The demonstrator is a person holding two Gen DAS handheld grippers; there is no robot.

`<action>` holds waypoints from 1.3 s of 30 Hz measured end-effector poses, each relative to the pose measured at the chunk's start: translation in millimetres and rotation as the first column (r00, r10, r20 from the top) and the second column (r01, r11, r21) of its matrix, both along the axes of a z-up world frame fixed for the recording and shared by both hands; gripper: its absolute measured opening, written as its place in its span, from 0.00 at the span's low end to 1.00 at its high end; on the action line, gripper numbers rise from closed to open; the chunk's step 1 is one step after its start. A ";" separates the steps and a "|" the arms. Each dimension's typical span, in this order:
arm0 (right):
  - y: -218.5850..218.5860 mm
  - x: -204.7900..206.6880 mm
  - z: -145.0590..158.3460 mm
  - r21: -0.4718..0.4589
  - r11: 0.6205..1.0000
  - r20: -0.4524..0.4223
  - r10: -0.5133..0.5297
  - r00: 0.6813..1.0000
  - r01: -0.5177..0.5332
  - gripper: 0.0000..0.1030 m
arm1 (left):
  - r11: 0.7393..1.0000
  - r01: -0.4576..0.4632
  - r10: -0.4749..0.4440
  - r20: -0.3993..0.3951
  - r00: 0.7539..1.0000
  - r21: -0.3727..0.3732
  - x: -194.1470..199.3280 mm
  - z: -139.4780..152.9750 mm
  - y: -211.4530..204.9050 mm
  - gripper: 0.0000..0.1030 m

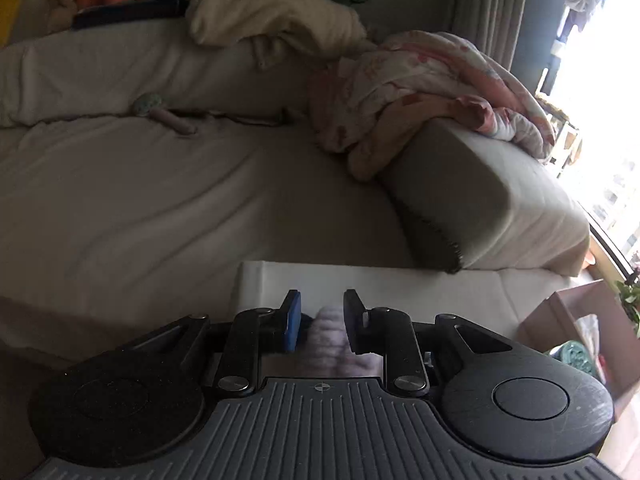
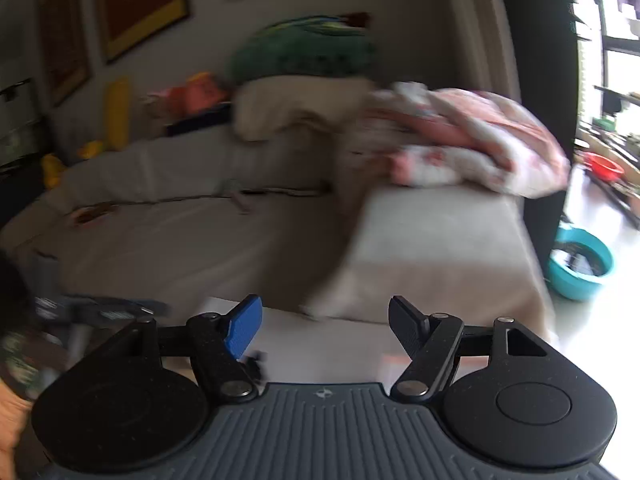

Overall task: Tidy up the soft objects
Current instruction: 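Lower the pink clip into the pink box and open the right tool, then grasp the lilac scrunchie with the left tool while the right tool grasps the black cable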

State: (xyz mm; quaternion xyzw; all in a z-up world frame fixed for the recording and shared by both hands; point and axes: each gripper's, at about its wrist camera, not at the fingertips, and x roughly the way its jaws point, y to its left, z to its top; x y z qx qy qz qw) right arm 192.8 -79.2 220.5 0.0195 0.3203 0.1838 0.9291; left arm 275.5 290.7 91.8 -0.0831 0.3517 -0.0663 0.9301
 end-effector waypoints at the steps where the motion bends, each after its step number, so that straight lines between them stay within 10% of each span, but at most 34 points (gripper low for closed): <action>1: 10.8 0.8 0.1 0.002 1.000 0.000 0.022 1.000 -0.022 0.69 | 1.000 0.015 -0.015 0.001 1.000 -0.010 2.5 -6.1 -3.2 0.25; 5: 44.9 -2.3 -15.6 -0.053 0.992 -0.030 0.111 0.993 -0.112 0.69 | 0.994 0.108 -0.108 -0.028 0.994 0.007 -15.3 -12.2 -27.3 0.25; 13: 66.6 -2.0 -46.6 -0.151 0.976 -0.121 0.140 0.983 -0.158 0.69 | 0.947 0.142 -0.140 -0.027 0.990 0.290 -16.5 -37.6 -64.7 0.31; 18: 64.9 0.8 -56.9 -0.157 0.976 -0.142 0.126 0.982 -0.148 0.69 | 0.993 0.094 -0.093 -0.019 0.996 0.072 -8.1 -43.4 -32.5 0.33; 25: 75.7 6.4 -64.8 -0.170 0.973 -0.177 0.128 0.976 -0.159 0.69 | 0.985 -0.021 0.018 -0.017 1.000 -0.173 -9.2 -52.5 4.4 0.40; 28: 84.5 13.0 -64.1 -0.154 0.975 -0.208 0.128 0.970 -0.162 0.69 | 0.987 -0.053 0.049 -0.028 0.998 -0.153 -10.7 -57.0 7.6 0.53; 39: 124.8 42.9 -61.7 -0.058 0.981 -0.300 0.158 0.941 -0.183 0.69 | 0.956 0.086 -0.055 0.119 0.991 -0.279 -60.9 -58.7 28.4 0.35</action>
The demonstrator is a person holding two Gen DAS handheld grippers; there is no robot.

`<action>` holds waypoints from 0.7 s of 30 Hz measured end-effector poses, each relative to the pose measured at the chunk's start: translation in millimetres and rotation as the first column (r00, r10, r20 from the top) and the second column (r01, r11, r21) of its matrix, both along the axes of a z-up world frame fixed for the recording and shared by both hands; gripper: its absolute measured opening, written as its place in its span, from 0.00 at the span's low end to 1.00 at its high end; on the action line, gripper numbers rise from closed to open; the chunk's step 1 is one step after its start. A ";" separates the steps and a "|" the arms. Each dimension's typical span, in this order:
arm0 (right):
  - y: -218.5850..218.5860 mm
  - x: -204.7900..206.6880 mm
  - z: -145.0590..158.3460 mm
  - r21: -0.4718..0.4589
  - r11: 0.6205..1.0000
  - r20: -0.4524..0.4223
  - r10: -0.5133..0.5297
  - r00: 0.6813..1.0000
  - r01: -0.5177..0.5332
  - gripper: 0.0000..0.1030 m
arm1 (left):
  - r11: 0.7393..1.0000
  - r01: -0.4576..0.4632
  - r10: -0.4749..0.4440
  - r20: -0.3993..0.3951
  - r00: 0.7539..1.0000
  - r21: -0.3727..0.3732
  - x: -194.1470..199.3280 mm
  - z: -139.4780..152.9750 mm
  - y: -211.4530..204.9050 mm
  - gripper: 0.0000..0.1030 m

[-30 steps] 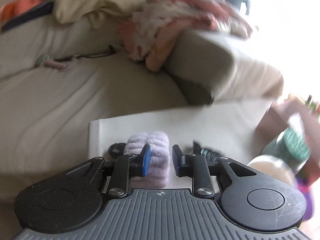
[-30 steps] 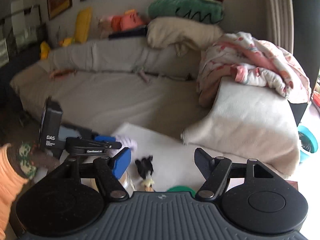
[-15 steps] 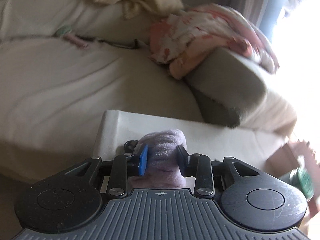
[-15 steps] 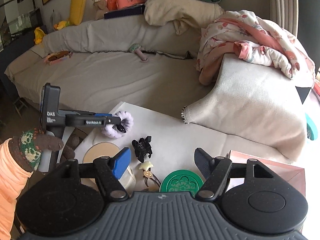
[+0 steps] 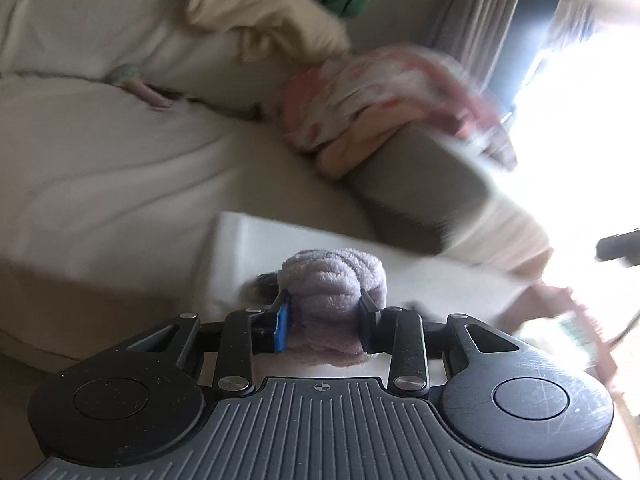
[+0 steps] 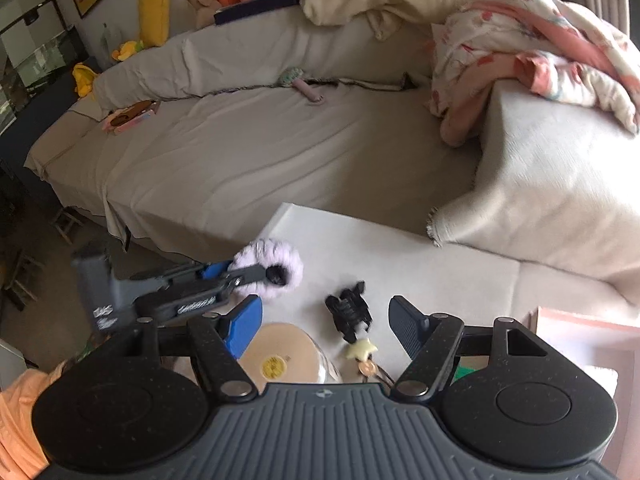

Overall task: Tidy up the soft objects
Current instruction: 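Grasp the lilac scrunchie with the left tool while the right tool grasps the black cable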

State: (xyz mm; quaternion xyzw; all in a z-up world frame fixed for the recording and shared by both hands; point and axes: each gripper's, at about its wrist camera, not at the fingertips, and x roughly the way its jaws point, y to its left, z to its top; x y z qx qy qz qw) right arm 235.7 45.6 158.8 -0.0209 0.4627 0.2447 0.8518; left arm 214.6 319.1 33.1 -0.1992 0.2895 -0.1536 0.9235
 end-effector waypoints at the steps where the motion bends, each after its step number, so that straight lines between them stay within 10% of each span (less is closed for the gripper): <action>1: 1.8 -0.2 1.1 0.003 1.000 0.005 0.002 1.000 -0.002 0.69 | 0.996 0.022 -0.022 0.004 1.000 -0.082 -5.4 0.9 5.9 0.35; 4: 3.6 -4.5 6.0 0.013 1.000 0.023 0.010 1.000 -0.010 0.69 | 0.963 0.083 -0.080 0.023 0.997 -0.256 -27.4 3.7 14.8 0.35; 8: -0.1 -20.2 11.0 -0.005 0.999 0.072 0.036 0.997 -0.035 0.69 | 0.946 0.154 -0.142 0.063 0.988 -0.286 -73.1 8.6 8.8 0.35; 13: 9.2 -24.8 7.0 -0.015 0.997 0.065 0.075 0.995 -0.074 0.69 | 0.955 0.194 -0.189 0.042 0.981 -0.222 -122.9 4.9 -0.9 0.35; 21: 116.4 56.8 -48.5 -0.131 0.983 -0.223 0.095 0.970 -0.126 0.59 | 0.995 0.077 -0.078 -0.017 0.997 -0.061 -152.8 2.7 10.5 0.35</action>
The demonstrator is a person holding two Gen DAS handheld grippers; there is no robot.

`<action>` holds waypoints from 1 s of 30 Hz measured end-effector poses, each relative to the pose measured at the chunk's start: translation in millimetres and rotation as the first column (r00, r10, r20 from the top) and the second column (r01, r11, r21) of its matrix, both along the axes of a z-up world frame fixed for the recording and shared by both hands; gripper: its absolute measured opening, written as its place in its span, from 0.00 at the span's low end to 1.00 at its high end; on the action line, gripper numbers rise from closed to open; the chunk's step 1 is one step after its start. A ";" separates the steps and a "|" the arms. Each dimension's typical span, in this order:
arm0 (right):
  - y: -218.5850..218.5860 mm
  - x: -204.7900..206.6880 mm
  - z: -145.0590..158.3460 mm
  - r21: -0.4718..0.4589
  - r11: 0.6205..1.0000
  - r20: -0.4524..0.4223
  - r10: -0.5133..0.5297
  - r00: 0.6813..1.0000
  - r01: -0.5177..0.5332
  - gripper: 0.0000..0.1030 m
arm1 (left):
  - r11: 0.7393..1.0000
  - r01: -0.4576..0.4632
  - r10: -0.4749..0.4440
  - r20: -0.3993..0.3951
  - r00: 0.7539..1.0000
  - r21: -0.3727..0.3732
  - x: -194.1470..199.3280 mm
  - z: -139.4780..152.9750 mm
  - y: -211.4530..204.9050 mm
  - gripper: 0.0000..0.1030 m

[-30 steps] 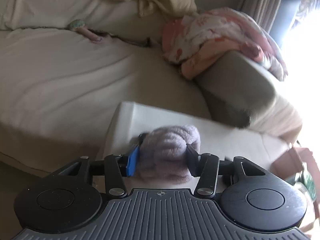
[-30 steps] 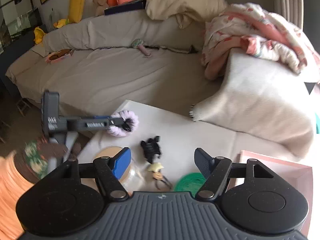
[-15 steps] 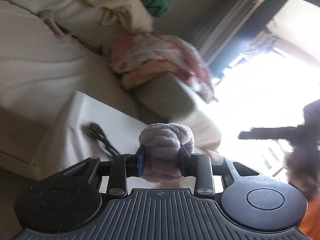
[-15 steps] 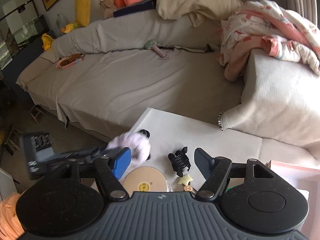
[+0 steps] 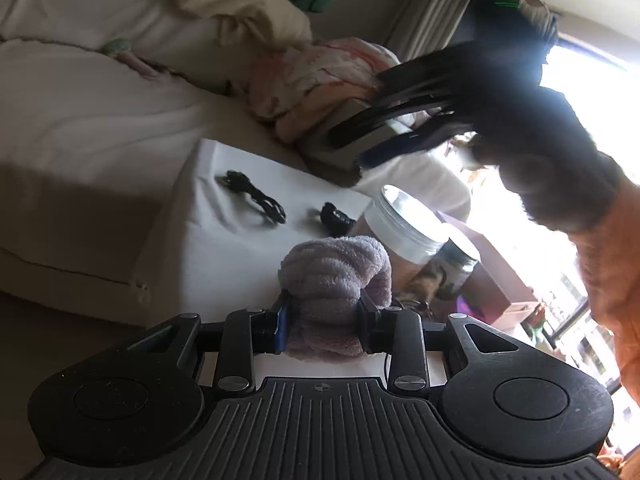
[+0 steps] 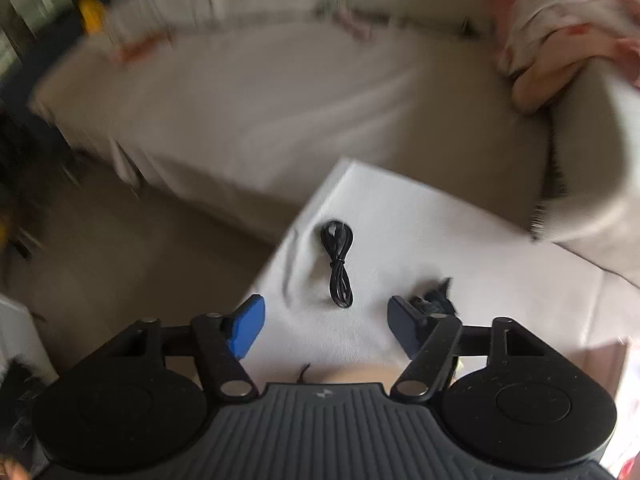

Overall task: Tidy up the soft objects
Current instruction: 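Grasp the lilac scrunchie with the left tool while the right tool grasps the black cable, then drop the black cable into the pink box with the right tool while the left tool drops the scrunchie there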

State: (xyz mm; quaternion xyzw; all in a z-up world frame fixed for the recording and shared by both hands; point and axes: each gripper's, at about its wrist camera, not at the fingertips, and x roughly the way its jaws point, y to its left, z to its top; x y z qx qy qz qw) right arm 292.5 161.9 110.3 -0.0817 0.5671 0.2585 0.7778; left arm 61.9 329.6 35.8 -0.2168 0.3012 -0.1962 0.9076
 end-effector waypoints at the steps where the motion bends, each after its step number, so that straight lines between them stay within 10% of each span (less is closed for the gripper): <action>1: 13.6 10.7 -12.7 -0.038 0.999 -0.038 -0.009 0.999 0.007 0.50 | 1.000 -0.003 0.003 0.003 1.000 -0.016 -0.6 -1.1 4.1 0.35; 4: 46.2 36.1 -45.0 -0.160 0.987 -0.139 -0.050 0.989 0.028 0.39 | 0.998 -0.027 0.028 0.015 1.000 -0.051 -2.3 -5.2 16.8 0.35; 9: 85.9 51.7 -69.7 -0.349 0.937 -0.074 -0.053 0.996 0.024 0.35 | 0.991 -0.068 0.070 0.012 0.997 -0.118 5.0 -17.3 38.4 0.35; 15: 97.5 47.5 -85.9 -0.399 0.917 -0.078 -0.032 0.996 -0.002 0.13 | 0.985 -0.091 0.089 -0.023 0.996 -0.149 7.6 -25.8 52.3 0.35; 23: 70.1 -2.4 20.6 -0.157 0.987 0.034 0.025 0.999 -0.020 0.13 | 0.966 -0.196 0.203 0.027 0.979 -0.172 -2.4 7.3 64.2 0.35; 30: -43.9 -80.4 138.3 0.060 0.997 0.208 0.034 0.977 -0.047 0.13 | 0.974 -0.154 0.181 0.169 0.969 -0.164 11.9 80.0 22.6 0.35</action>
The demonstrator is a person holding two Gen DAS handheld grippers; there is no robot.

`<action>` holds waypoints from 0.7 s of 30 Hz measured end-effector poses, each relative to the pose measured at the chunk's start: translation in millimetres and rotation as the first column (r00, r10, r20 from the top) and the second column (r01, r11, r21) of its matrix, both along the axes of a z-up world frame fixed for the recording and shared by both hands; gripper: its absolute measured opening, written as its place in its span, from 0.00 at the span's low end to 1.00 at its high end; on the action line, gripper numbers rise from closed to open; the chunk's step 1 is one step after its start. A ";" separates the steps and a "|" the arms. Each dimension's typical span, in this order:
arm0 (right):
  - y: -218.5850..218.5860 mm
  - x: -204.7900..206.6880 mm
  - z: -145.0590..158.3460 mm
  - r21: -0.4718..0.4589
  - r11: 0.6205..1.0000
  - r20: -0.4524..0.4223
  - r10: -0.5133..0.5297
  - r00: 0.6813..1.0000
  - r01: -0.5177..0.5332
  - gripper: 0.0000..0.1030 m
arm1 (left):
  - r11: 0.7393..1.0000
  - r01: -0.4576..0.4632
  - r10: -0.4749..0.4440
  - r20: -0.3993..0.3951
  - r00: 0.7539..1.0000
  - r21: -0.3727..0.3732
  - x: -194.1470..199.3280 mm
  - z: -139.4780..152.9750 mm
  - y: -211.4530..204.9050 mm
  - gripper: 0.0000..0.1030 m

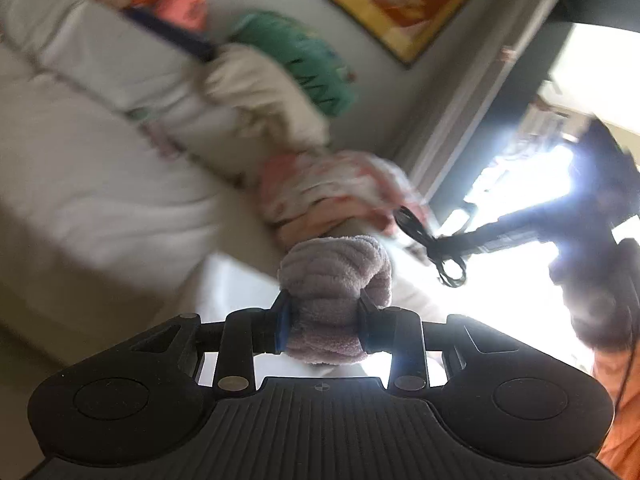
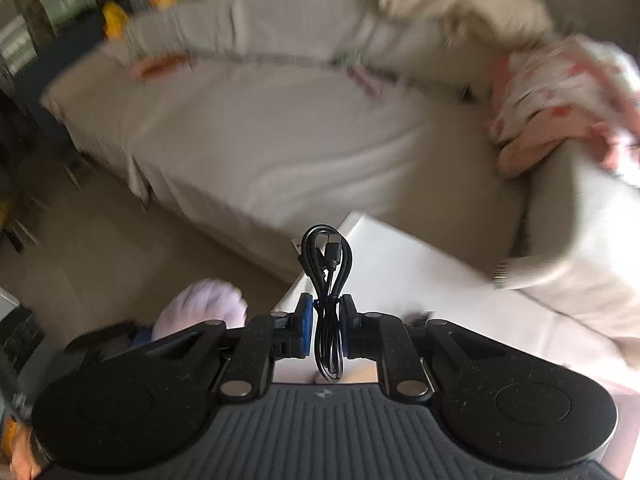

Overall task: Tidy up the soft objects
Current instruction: 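Drop the black cable into the pink box with the right tool while the left tool drops the scrunchie there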

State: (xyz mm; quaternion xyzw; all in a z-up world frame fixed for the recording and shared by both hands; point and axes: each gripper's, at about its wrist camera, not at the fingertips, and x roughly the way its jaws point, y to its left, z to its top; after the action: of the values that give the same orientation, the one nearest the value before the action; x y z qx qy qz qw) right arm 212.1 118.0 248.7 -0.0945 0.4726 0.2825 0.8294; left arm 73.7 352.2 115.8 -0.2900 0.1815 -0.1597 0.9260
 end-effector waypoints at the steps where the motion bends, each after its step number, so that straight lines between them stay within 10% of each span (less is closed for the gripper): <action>1: -21.7 -8.5 12.5 0.028 1.000 0.029 -0.008 1.000 0.007 0.13 | 1.000 0.020 -0.020 0.017 1.000 0.002 6.0 9.7 -12.7 0.35; 8: -197.4 -50.8 42.6 0.195 0.965 0.141 -0.203 0.969 0.174 0.13 | 0.974 0.225 -0.225 0.048 0.973 0.021 67.8 50.2 -136.3 0.35; 13: -304.5 -47.8 4.5 0.248 0.903 0.075 -0.379 0.922 0.350 0.14 | 0.924 0.382 -0.381 -0.024 0.924 0.037 119.4 46.9 -239.0 0.39; 17: -352.6 -37.8 -50.8 0.192 0.876 -0.033 -0.445 0.895 0.443 0.27 | 0.876 0.482 -0.464 -0.231 0.855 0.024 157.7 9.3 -306.5 0.41; 21: -371.9 -54.9 -81.2 0.179 0.860 -0.053 -0.477 0.877 0.478 0.36 | 0.860 0.479 -0.425 -0.272 0.863 0.177 160.9 -12.4 -330.4 0.41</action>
State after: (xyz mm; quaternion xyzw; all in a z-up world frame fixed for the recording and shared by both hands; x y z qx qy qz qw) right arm 157.2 -253.9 167.4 0.1047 0.4555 0.1116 0.8770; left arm 234.7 21.8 103.4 -0.1416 0.3658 -0.3173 0.8634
